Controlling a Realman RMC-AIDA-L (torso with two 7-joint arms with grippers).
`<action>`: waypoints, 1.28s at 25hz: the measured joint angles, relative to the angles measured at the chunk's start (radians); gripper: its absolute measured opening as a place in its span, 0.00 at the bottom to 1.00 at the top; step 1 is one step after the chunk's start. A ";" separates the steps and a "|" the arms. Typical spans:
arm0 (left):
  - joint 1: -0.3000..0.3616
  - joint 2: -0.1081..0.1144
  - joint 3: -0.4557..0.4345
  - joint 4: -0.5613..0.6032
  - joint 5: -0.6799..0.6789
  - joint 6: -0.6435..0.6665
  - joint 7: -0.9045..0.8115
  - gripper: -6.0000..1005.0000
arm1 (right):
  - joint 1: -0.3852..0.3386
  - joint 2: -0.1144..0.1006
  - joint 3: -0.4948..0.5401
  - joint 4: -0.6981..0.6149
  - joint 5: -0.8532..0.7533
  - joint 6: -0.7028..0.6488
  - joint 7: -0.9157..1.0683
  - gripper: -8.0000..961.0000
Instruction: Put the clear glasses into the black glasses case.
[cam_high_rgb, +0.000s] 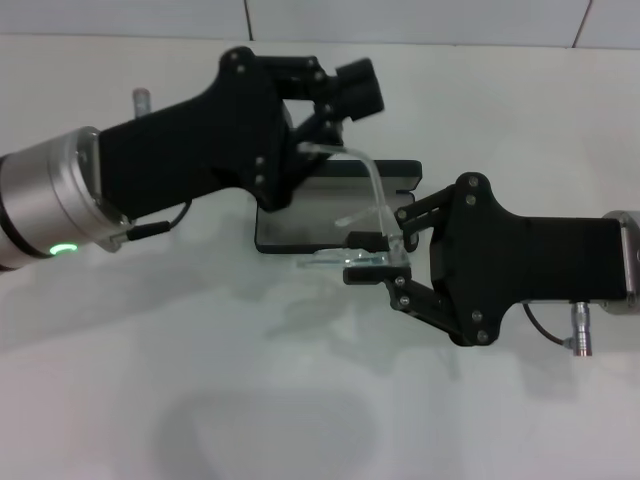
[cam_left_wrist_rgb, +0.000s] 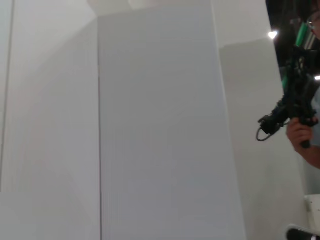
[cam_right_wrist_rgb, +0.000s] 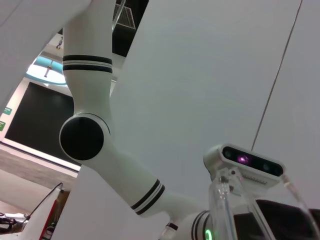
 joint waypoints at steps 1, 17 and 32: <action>0.000 0.000 -0.004 -0.001 0.000 0.000 0.002 0.12 | 0.000 0.000 0.000 -0.001 0.000 -0.002 0.000 0.13; -0.005 0.001 0.022 0.003 0.061 0.027 0.019 0.12 | 0.013 -0.001 0.006 0.002 0.006 -0.008 0.052 0.13; 0.003 0.000 0.029 0.003 0.062 0.080 0.021 0.12 | 0.014 -0.003 0.010 0.005 0.013 0.008 0.053 0.13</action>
